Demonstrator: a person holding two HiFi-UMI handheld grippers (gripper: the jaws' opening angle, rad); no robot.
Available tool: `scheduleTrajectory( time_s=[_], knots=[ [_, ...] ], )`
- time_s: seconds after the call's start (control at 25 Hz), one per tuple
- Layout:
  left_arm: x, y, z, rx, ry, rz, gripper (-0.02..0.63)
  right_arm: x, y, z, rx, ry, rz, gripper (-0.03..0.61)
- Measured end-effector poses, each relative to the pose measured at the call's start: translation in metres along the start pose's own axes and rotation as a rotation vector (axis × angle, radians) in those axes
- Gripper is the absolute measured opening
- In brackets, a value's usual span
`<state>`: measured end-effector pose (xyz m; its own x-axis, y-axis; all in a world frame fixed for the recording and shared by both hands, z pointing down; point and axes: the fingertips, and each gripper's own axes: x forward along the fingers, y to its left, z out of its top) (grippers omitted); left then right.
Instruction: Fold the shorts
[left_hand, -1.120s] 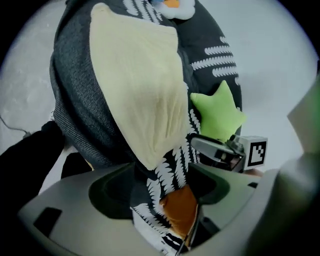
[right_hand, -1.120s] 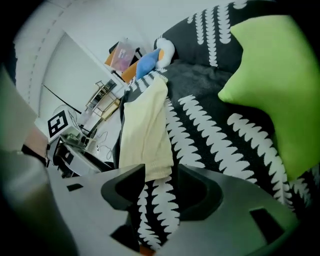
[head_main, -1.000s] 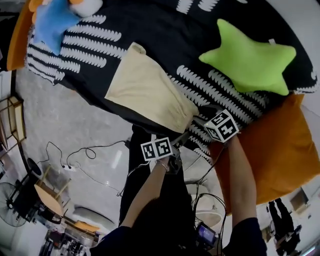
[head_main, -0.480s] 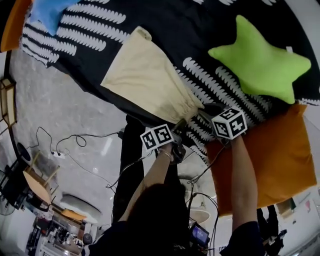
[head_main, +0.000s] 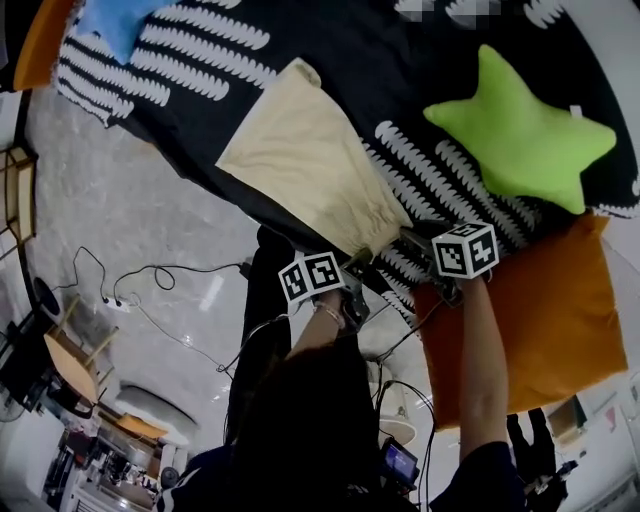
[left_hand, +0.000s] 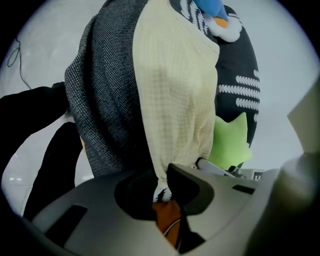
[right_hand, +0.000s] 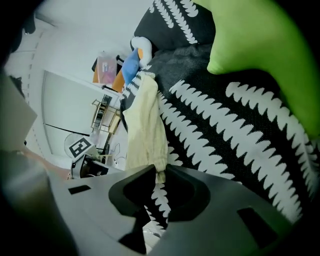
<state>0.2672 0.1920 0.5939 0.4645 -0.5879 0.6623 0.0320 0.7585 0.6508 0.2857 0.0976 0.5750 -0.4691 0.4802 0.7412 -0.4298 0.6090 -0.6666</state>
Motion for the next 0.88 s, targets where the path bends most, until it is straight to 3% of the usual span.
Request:
scheduleTrajectory(
  time_s=[0.2,0.52,0.68,0.88],
  knots=[
    [-0.019,-0.012,-0.004,-0.186,-0.002,-0.054,0.061,-0.013,0.018,0.011,0.092,0.038,0.02,0.074],
    [-0.049,-0.04,-0.006,-0.26,0.083,-0.115,0.066,-0.037,0.054,0.035,0.063,0.101,0.01,0.075],
    [-0.052,-0.034,-0.011,-0.326,0.095,-0.101,0.071,-0.034,0.057,0.029,0.083,0.124,0.0,0.075],
    [-0.058,-0.04,-0.013,-0.338,0.115,-0.071,0.048,-0.038,0.068,0.037,0.023,0.116,-0.026,0.075]
  ],
)
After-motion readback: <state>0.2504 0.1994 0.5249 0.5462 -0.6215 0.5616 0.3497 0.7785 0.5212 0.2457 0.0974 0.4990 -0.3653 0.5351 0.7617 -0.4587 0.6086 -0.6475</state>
